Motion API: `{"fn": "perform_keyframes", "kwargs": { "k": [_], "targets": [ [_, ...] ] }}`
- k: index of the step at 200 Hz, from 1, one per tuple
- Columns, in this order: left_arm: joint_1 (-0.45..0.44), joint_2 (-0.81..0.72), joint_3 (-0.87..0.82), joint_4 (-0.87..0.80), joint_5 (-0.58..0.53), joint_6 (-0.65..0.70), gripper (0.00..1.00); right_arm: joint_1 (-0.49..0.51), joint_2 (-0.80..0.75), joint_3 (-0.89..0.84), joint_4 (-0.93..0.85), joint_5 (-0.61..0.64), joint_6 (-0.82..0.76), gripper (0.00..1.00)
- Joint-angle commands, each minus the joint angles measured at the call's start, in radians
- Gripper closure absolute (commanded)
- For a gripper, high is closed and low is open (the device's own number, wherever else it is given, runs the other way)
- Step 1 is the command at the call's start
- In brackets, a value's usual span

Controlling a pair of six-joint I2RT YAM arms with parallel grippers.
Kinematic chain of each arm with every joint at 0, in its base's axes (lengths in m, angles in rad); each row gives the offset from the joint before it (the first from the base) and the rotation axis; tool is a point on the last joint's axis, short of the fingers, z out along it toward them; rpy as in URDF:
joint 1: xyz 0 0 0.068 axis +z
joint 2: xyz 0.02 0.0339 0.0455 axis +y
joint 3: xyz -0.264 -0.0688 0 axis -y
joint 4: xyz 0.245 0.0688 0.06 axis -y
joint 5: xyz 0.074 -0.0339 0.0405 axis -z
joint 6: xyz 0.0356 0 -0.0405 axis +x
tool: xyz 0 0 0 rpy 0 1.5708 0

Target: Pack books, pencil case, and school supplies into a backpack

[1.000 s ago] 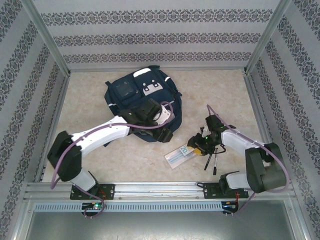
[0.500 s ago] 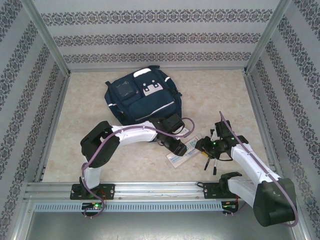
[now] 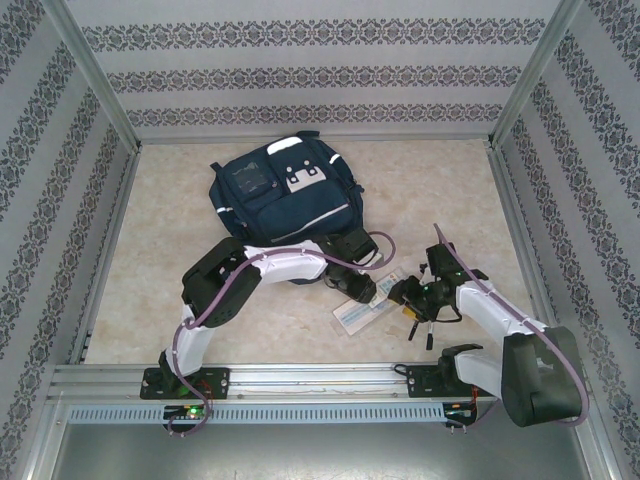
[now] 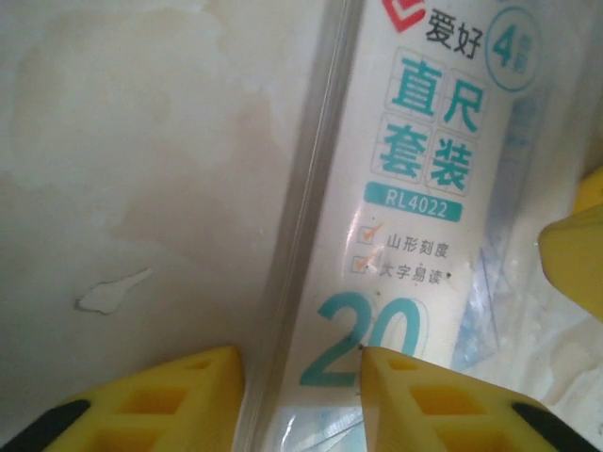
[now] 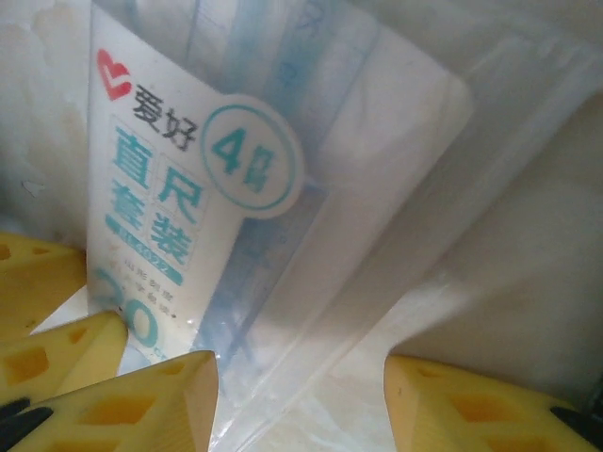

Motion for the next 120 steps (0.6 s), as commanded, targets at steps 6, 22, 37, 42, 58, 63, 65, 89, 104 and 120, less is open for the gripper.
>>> {"fn": "perform_keyframes", "kwargs": {
  "k": [6, 22, 37, 42, 58, 63, 65, 89, 104, 120],
  "targets": [
    [-0.008, 0.043, -0.026, -0.014, -0.062, -0.043, 0.7, -0.032, 0.013, -0.052, 0.114, -0.024, 0.029, 0.49],
    [-0.005, 0.04, -0.034, -0.013, -0.046, -0.047, 0.76, -0.054, 0.024, -0.077, 0.196, -0.086, 0.046, 0.52],
    [-0.003, 0.036, -0.042, -0.011, -0.033, -0.053, 0.81, -0.061, 0.038, -0.079, 0.228, -0.116, 0.04, 0.57],
    [-0.001, 0.035, -0.046, -0.009, -0.026, -0.056, 0.82, -0.061, 0.041, -0.077, 0.237, -0.128, 0.037, 0.58],
    [0.007, 0.032, -0.059, -0.001, -0.02, -0.074, 0.87, -0.061, 0.036, -0.077, 0.264, -0.151, 0.041, 0.62],
    [0.011, 0.03, -0.065, 0.004, -0.019, -0.079, 0.88, -0.061, 0.031, -0.079, 0.275, -0.156, 0.042, 0.63],
    [0.013, 0.029, -0.066, 0.006, -0.018, -0.082, 0.89, -0.061, 0.03, -0.08, 0.278, -0.158, 0.044, 0.64],
    [0.024, 0.021, -0.092, 0.034, -0.002, -0.096, 0.93, -0.061, 0.018, -0.088, 0.337, -0.174, 0.068, 0.67],
    [0.024, 0.021, -0.097, 0.045, 0.016, -0.096, 0.96, -0.061, 0.022, -0.088, 0.375, -0.19, 0.08, 0.68],
    [0.024, 0.022, -0.097, 0.049, 0.027, -0.099, 0.98, -0.061, 0.028, -0.088, 0.394, -0.204, 0.09, 0.69]
  ]
}}
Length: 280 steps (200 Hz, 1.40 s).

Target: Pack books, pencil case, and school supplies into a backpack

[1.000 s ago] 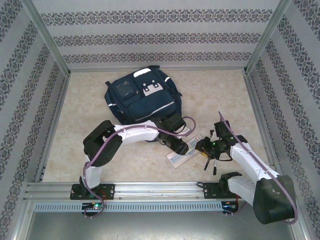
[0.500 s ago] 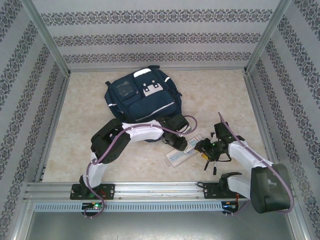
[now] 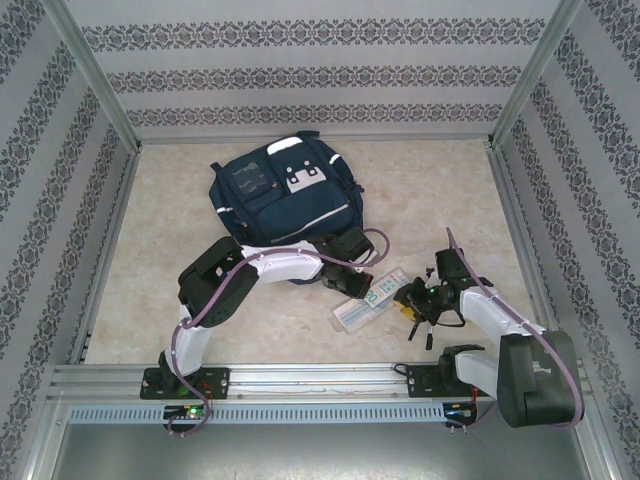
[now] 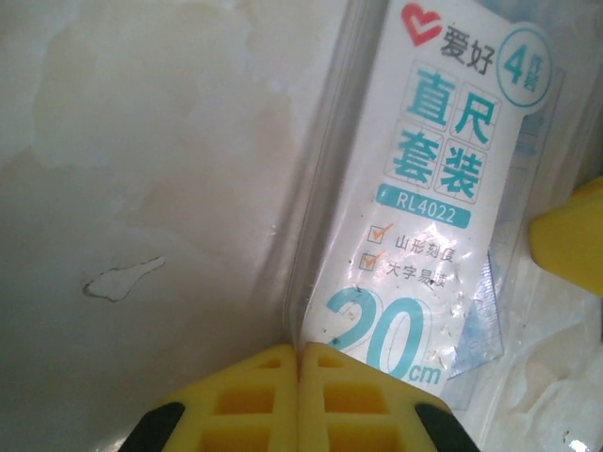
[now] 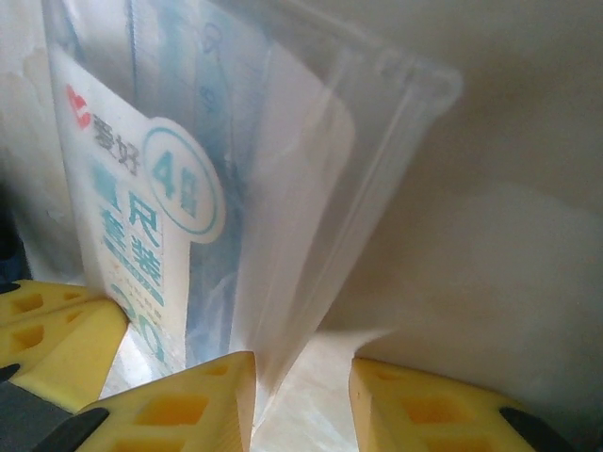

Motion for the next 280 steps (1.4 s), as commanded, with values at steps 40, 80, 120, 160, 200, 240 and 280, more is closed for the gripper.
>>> {"fn": "perform_keyframes", "kwargs": {
  "k": [40, 80, 120, 160, 200, 240, 280],
  "targets": [
    [0.011, 0.042, -0.051, -0.007, 0.0, -0.028, 0.99, 0.015, 0.02, -0.023, 0.314, -0.106, 0.031, 0.69],
    [0.011, 0.036, -0.057, 0.006, 0.032, -0.029, 0.99, 0.015, 0.031, -0.024, 0.373, -0.117, 0.063, 0.72],
    [0.014, 0.003, -0.045, 0.031, 0.076, -0.033, 0.97, 0.016, 0.05, -0.024, 0.402, -0.127, 0.073, 0.82],
    [0.022, -0.065, -0.035, 0.09, 0.084, -0.048, 0.96, 0.023, 0.072, -0.056, 0.395, -0.112, 0.059, 0.76],
    [0.022, -0.007, -0.011, 0.107, 0.126, -0.072, 0.96, 0.065, 0.136, -0.058, 0.443, -0.102, 0.065, 0.83],
    [0.029, -0.05, -0.004, 0.062, 0.11, -0.044, 0.88, 0.061, 0.033, -0.037, 0.335, -0.058, 0.046, 0.91],
    [0.075, -0.203, 0.126, -0.17, -0.003, 0.051, 0.64, 0.023, -0.092, 0.098, 0.096, 0.003, -0.054, 0.96]
  ]
}}
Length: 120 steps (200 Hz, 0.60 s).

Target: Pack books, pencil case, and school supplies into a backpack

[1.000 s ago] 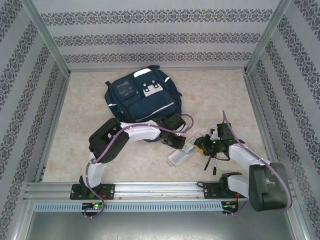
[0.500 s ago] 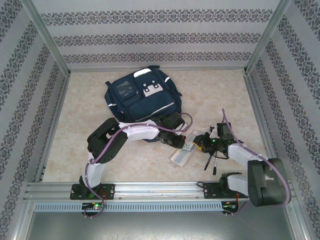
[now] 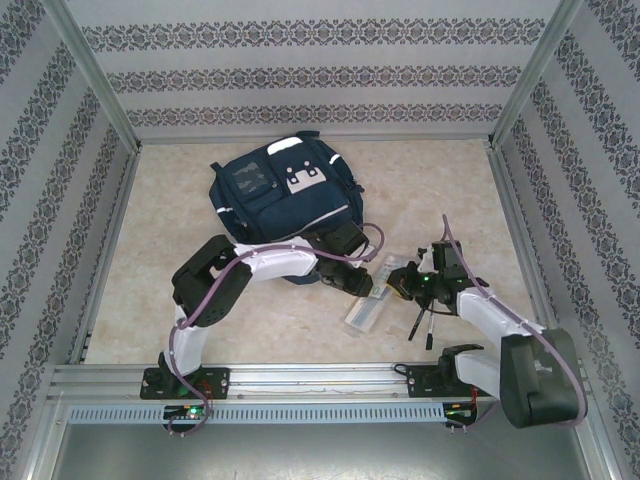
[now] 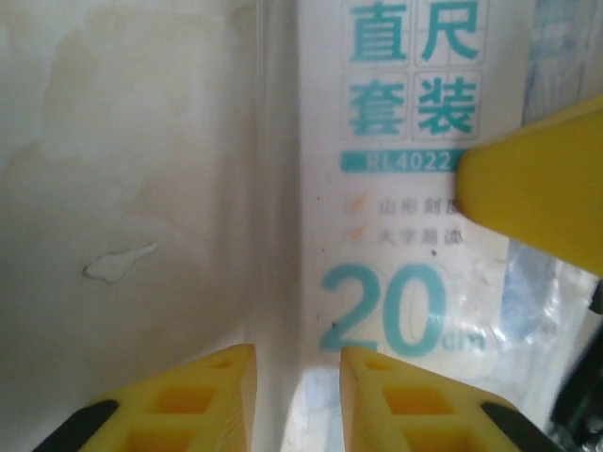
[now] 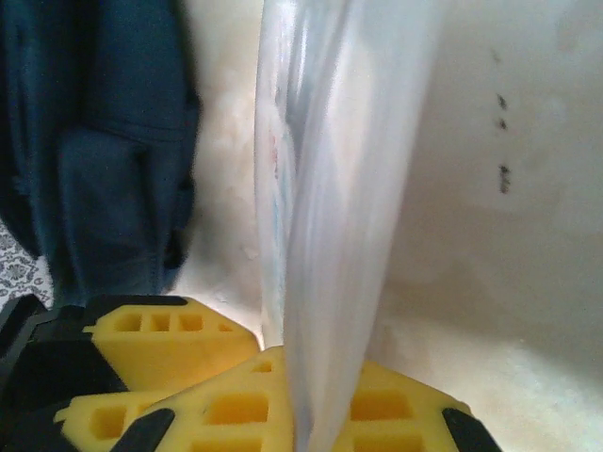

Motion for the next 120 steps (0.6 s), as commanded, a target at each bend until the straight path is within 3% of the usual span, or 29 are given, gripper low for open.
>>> {"fn": "perform_keyframes", "kwargs": {
  "k": [1, 14, 36, 65, 90, 120],
  "targets": [
    [0.043, -0.15, 0.124, -0.164, -0.08, 0.077, 0.63, -0.024, -0.07, 0.089, -0.172, 0.057, -0.082, 0.96],
    [0.077, -0.19, 0.175, -0.254, -0.155, 0.113, 0.54, -0.035, -0.104, 0.129, -0.226, 0.074, -0.104, 0.97],
    [0.149, -0.226, 0.221, -0.362, -0.263, 0.217, 0.48, -0.058, -0.137, 0.194, -0.283, 0.081, -0.125, 0.98],
    [0.216, -0.193, 0.229, -0.414, -0.371, 0.388, 0.47, -0.076, -0.139, 0.259, -0.313, 0.066, -0.129, 0.98],
    [0.223, -0.145, 0.235, -0.424, -0.429, 0.479, 0.43, -0.079, -0.139, 0.299, -0.33, 0.054, -0.128, 0.98],
    [0.223, -0.07, 0.269, -0.446, -0.401, 0.512, 0.39, -0.082, -0.146, 0.306, -0.333, 0.045, -0.118, 0.98]
  ]
}}
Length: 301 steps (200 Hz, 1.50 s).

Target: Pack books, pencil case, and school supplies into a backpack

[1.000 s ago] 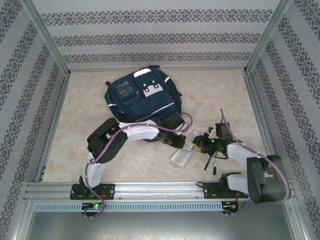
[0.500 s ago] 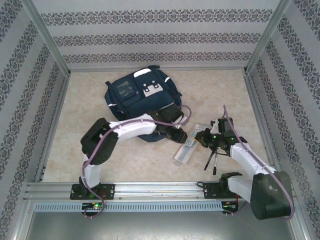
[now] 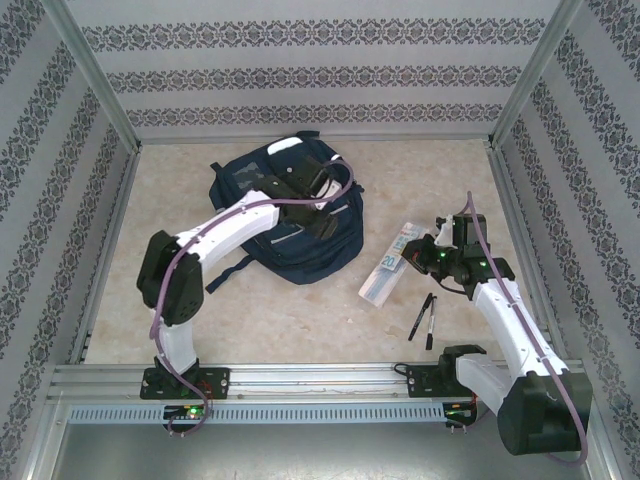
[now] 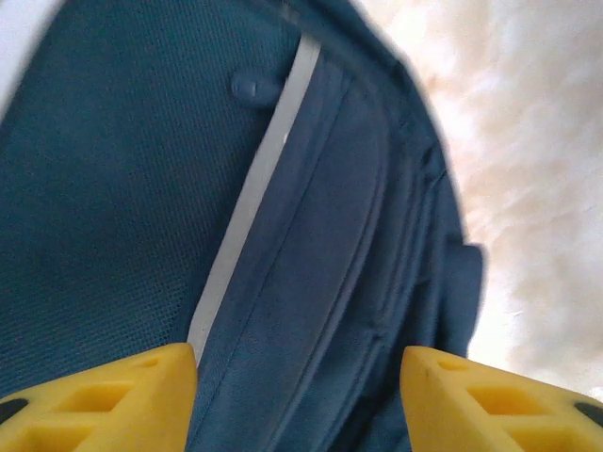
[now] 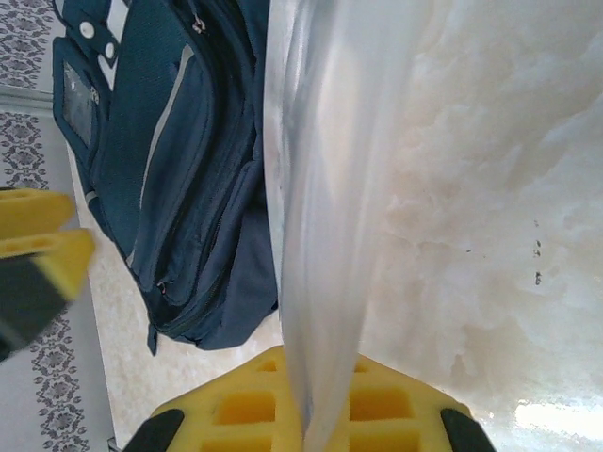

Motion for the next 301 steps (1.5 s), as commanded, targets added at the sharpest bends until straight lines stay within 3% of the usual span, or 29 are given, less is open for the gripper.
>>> {"fn": "perform_keyframes", "kwargs": {
  "k": [1, 29, 56, 76, 92, 114, 141, 160, 202, 229, 283, 301],
  "targets": [
    [-0.008, 0.047, 0.024, -0.088, -0.025, 0.094, 0.39, -0.01, -0.014, 0.03, -0.033, -0.015, -0.014, 0.98],
    [0.004, 0.101, 0.029, -0.063, -0.027, 0.09, 0.33, -0.01, -0.02, 0.024, -0.037, -0.028, -0.012, 0.99],
    [0.005, 0.159, 0.069, -0.073, -0.144, 0.102, 0.34, -0.01, -0.029, 0.022, -0.039, -0.038, -0.011, 1.0],
    [0.008, 0.197, 0.104, -0.086, -0.183, 0.131, 0.53, -0.01, -0.027, 0.022, -0.033, -0.058, -0.001, 1.0],
    [0.009, 0.2, 0.114, -0.084, -0.188, 0.154, 0.77, -0.01, -0.017, 0.021, -0.012, -0.101, 0.021, 1.0],
    [0.009, 0.155, 0.125, -0.082, -0.188, 0.186, 1.0, -0.01, 0.002, 0.007, 0.059, -0.194, 0.098, 1.0],
    [0.009, 0.044, 0.179, -0.079, -0.222, 0.176, 1.0, -0.004, 0.058, -0.028, 0.29, -0.379, 0.277, 1.0],
    [0.009, -0.037, 0.243, -0.069, -0.237, 0.176, 1.0, 0.018, 0.098, -0.011, 0.363, -0.404, 0.344, 1.0],
    [0.008, -0.149, 0.325, 0.018, -0.266, 0.185, 1.0, 0.145, 0.24, 0.071, 0.517, -0.276, 0.457, 1.0],
    [0.007, -0.175, 0.33, 0.065, -0.242, 0.196, 1.0, 0.245, 0.373, 0.12, 0.703, -0.084, 0.564, 1.0],
    [0.007, -0.177, 0.327, 0.088, -0.149, 0.141, 1.0, 0.375, 0.749, 0.316, 0.866, 0.168, 0.479, 1.0],
    [0.005, -0.181, 0.321, 0.092, -0.136, 0.131, 1.0, 0.419, 0.811, 0.309, 0.888, 0.287, 0.542, 1.0]
  ]
}}
